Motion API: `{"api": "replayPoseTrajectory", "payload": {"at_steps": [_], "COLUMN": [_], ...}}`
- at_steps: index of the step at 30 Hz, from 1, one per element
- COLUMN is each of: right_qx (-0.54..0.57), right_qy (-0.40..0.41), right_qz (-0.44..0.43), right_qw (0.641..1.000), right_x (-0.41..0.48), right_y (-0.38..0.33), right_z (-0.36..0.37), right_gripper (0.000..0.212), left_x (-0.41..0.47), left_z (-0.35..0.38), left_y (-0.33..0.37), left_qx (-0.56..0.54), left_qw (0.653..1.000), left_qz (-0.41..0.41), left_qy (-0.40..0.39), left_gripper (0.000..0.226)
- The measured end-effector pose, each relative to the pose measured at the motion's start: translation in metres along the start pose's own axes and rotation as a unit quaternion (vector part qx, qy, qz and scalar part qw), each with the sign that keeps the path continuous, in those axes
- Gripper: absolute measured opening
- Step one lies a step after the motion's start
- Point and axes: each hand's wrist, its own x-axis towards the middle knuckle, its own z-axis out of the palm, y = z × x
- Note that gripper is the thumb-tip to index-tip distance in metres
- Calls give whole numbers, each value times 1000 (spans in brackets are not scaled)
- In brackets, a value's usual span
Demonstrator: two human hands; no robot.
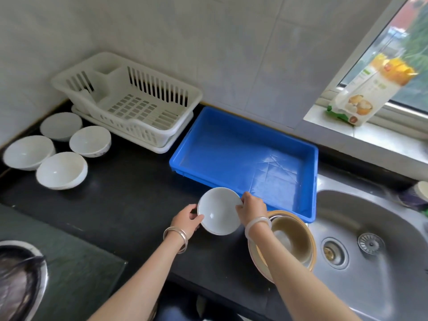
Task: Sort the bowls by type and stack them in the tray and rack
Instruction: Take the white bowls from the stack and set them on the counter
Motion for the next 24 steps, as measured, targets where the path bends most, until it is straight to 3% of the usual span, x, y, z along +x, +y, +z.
{"api": "replayPoseTrajectory", "payload": {"at_steps": [6, 12, 24], "right_qx": [-16, 106, 227], "right_qy": [27, 73, 86], "right_qz": [-19, 20, 6], "right_qw": [999, 992, 970], "right_x": [-5, -12, -10], "right_y": [3, 11, -3], "right_z": [-4, -11, -37], "right_gripper": [17, 16, 11], "left_x": [2, 7, 10], "left_z": [3, 2, -11], "left_y": [-5, -1, 5], "left_qx": [-84, -180, -171], "left_qw": [996, 981, 982], "left_qz": [-26, -63, -78], "left_qy": [-24, -48, -1], "left_gripper": [39, 43, 46]}}
